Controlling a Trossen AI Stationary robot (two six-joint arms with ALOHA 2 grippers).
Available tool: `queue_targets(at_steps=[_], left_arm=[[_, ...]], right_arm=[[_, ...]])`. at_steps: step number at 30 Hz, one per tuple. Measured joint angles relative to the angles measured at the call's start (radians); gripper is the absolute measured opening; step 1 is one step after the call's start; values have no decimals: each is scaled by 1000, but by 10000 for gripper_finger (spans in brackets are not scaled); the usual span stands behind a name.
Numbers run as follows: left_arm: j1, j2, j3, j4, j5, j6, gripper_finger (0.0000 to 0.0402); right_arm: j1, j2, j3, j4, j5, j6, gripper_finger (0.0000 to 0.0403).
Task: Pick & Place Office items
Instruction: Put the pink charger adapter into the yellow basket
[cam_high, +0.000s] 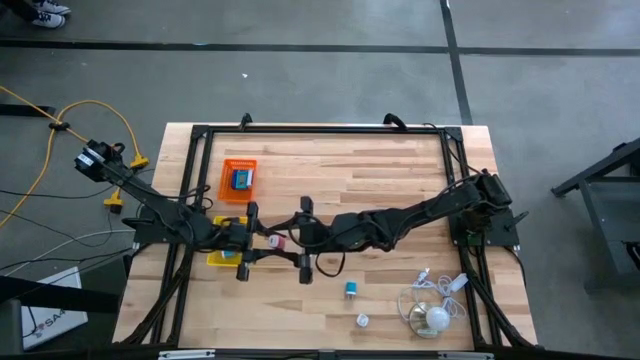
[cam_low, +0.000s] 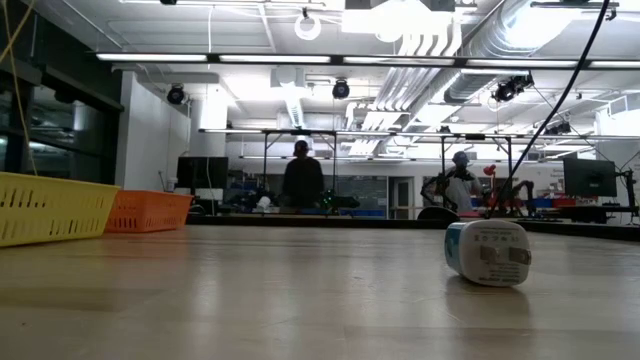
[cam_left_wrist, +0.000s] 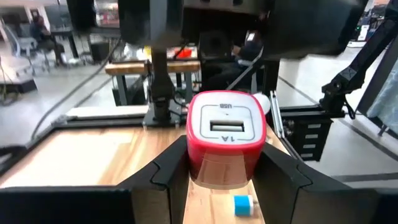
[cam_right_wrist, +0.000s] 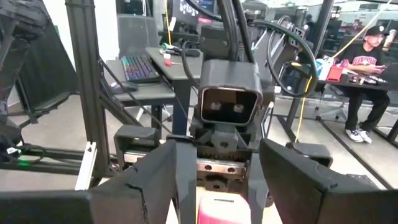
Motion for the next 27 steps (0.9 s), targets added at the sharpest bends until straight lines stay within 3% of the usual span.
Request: queue_targets(at_steps=[5,10,18,27], left_arm=[[-9,-30,0,-124,-1,-66,136],[-43,-129,0,-363,-55,-201,136],[-114,-273,0,-775,-58,-504,136],[-157,-293,0,-1118,-26,-883,136]], right_arm=[[20,-14,0,-40,4,0,217],[51,-24,0,-104,35,1,217],[84,-22,0,-162,83,24,217],[84,-22,0,-163,83,39,217]])
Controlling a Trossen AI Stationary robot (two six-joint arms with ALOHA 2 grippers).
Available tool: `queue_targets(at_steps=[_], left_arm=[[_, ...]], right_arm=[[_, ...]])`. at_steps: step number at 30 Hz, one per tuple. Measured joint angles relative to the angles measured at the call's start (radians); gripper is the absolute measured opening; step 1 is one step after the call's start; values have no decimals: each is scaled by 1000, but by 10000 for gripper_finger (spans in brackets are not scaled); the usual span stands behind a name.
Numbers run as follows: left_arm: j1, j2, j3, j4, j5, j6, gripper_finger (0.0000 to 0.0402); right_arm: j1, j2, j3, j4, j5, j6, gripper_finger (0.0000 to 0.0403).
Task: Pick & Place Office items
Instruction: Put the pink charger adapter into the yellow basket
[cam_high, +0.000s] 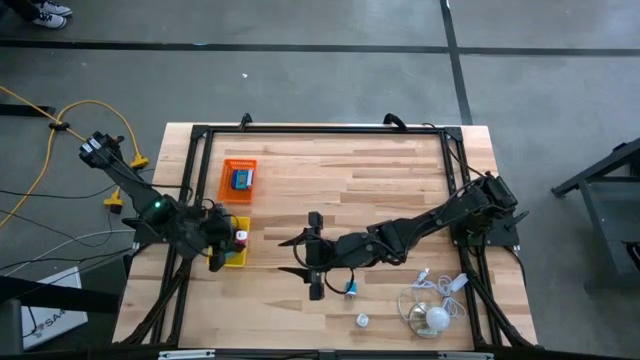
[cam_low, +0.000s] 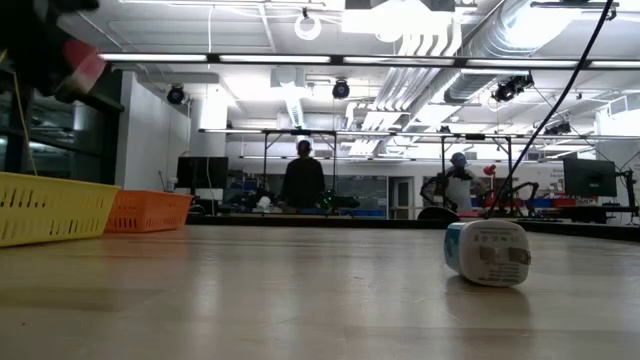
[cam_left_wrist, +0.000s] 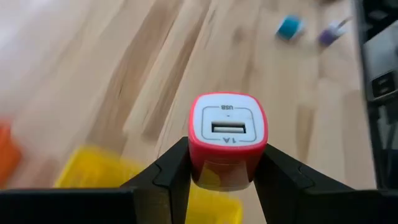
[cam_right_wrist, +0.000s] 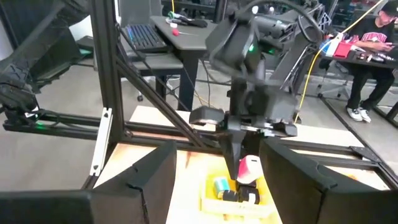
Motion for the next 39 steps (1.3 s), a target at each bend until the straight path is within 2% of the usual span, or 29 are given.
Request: queue_targets(at_steps=[9,16,24,32,39], left_arm=[[-3,2,0,-246,159,-356,136],[1,27,0,-322,229,-514,136],[71,172,-3,-319,318,-511,136],[154,311,-3,-233,396,-394,136],[192,401,1,-235,471,-300,136]], right_arm=[[0,0,0,-27,0,23,217],[0,0,0,-44,0,26,217],[0,0,0,-47,-1,26,217],[0,0,0,-48,-1,26,217],[0,0,0,-64,-2,26,217]])
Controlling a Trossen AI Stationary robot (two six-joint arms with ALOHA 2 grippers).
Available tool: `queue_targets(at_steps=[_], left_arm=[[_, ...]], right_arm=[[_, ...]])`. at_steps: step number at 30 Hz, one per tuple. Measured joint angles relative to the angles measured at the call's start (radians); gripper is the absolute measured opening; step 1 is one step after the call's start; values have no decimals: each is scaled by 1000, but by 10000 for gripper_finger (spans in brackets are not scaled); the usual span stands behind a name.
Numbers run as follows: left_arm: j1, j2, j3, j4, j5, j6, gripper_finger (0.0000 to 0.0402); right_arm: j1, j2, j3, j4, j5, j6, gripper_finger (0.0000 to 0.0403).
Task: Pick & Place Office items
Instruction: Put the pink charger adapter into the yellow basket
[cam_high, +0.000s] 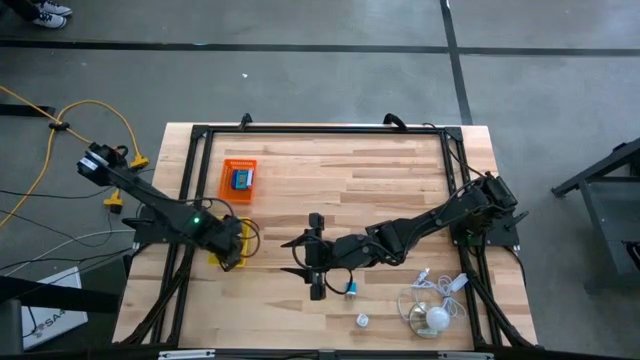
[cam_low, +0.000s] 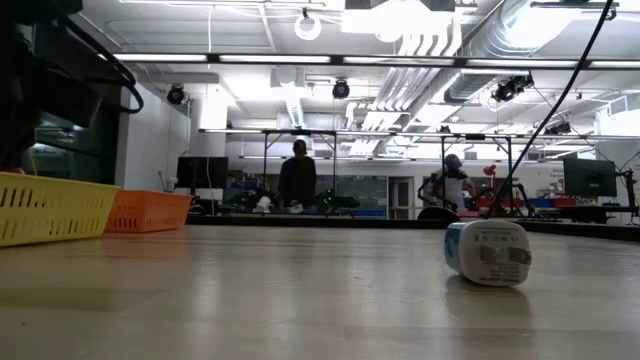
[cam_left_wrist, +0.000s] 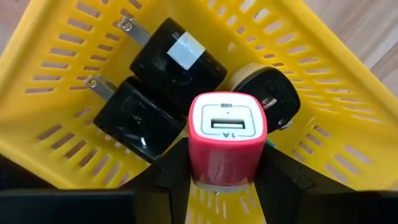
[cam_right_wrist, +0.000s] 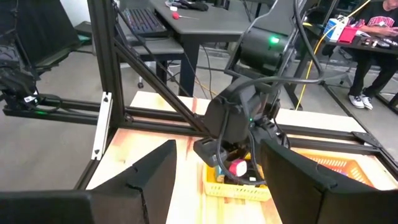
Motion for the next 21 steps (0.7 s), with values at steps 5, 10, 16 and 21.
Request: queue_targets(at_steps=[5,10,16,21], left_arm=[[12,0,0,2,5,15,136],[11,-2,-2,3,5,15,136],[11,-2,-2,4,5,40,137],[11,-1,-3,11,10,46,168]], right_arm=[[0,0,0,-4,-2,0,217],[0,0,0,-17,-2,25,217],[0,0,0,-40,-2,47,217],[0,0,0,-43,-2,48,217]])
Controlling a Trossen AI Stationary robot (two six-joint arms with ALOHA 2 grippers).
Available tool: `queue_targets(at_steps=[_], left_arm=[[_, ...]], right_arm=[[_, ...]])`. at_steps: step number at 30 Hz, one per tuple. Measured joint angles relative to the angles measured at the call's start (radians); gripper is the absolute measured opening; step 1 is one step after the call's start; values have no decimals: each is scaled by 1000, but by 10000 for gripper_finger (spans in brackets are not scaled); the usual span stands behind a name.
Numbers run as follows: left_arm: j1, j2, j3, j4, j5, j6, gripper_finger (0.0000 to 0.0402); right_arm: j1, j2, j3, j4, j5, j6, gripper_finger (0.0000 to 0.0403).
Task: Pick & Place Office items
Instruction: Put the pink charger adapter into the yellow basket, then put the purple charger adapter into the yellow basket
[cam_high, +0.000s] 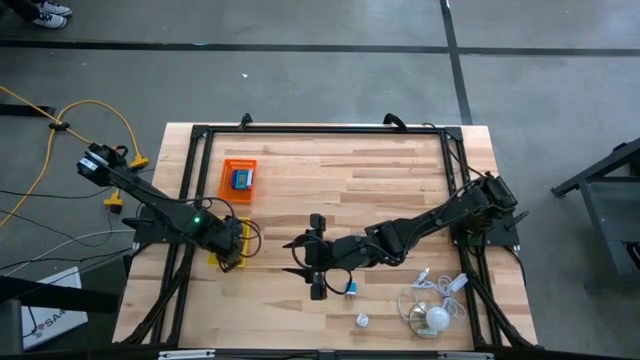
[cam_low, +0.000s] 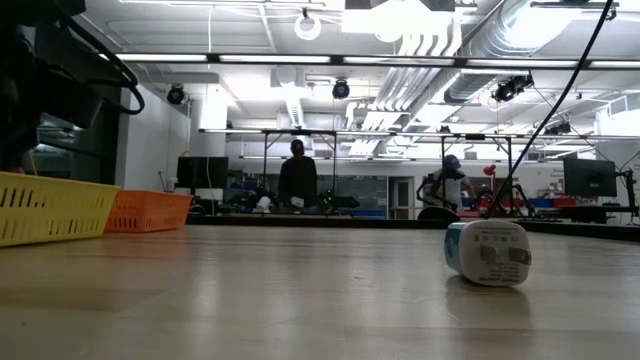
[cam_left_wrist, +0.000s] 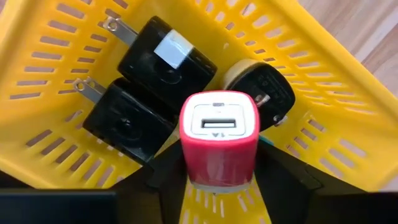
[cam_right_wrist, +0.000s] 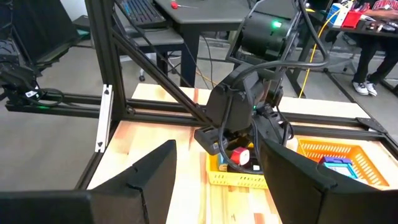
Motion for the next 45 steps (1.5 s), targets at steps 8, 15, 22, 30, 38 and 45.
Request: queue_targets(at_steps=[8,15,22,30,38,45], left_arm=[[0,0,0,0,0,23,201],[7,-17,0,0,69,76,202],[48,-30,-2,-2,102,149,203],[133,-30,-1,-1,161,226,203],[177,-30,0,0,250,254,203],[183,-31,0,0,252,266,203]], right_arm=[[0,0,0,0,0,0,217],[0,0,0,0,0,0,217],[0,0,0,0,0,0,217],[0,0,0,0,0,0,217],[0,0,0,0,0,0,217],[0,0,0,0,0,-5,217]])
